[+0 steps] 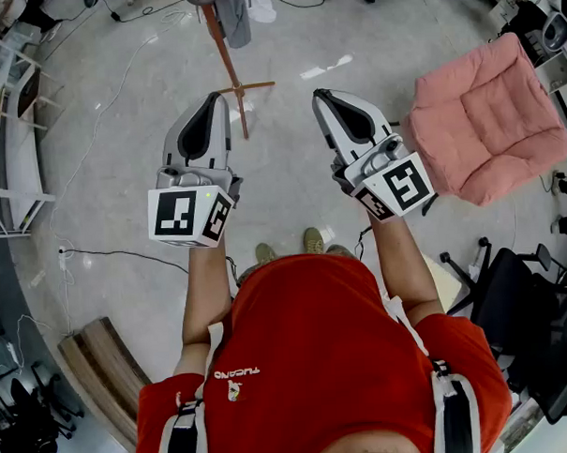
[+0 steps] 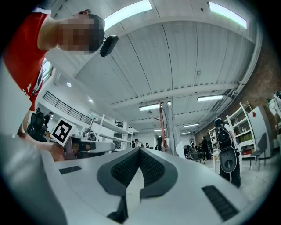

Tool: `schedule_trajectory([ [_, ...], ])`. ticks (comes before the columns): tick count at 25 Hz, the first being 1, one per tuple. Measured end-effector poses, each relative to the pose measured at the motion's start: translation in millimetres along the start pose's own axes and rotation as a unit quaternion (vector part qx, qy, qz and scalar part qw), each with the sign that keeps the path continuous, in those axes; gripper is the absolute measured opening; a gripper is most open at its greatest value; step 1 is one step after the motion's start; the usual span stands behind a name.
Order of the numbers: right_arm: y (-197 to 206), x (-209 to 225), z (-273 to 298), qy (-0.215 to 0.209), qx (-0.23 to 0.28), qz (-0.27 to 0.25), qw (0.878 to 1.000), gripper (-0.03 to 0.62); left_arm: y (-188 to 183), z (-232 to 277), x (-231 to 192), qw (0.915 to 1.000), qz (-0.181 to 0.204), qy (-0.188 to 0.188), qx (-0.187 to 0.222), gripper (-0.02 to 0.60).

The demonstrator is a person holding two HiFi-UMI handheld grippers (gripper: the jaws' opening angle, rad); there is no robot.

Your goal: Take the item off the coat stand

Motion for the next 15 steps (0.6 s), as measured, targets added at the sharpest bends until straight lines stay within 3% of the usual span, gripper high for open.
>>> schedule_trajectory([
  [15, -6.9, 47.8, -21.0, -0.021, 0.010, 0.018, 1.000, 0.025, 13.7, 37.6, 17.0, 0.9993, 0.013, -0.033, -0.007, 0.009],
])
Point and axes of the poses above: the fingertips, and each gripper's own axes: z forward along the fingers, x to its right, y out of its underside, the point moved 1 cm from there along -z, backward along the fingers, and after that the axes turned 14 degrees about x, right-handed, at the moved point
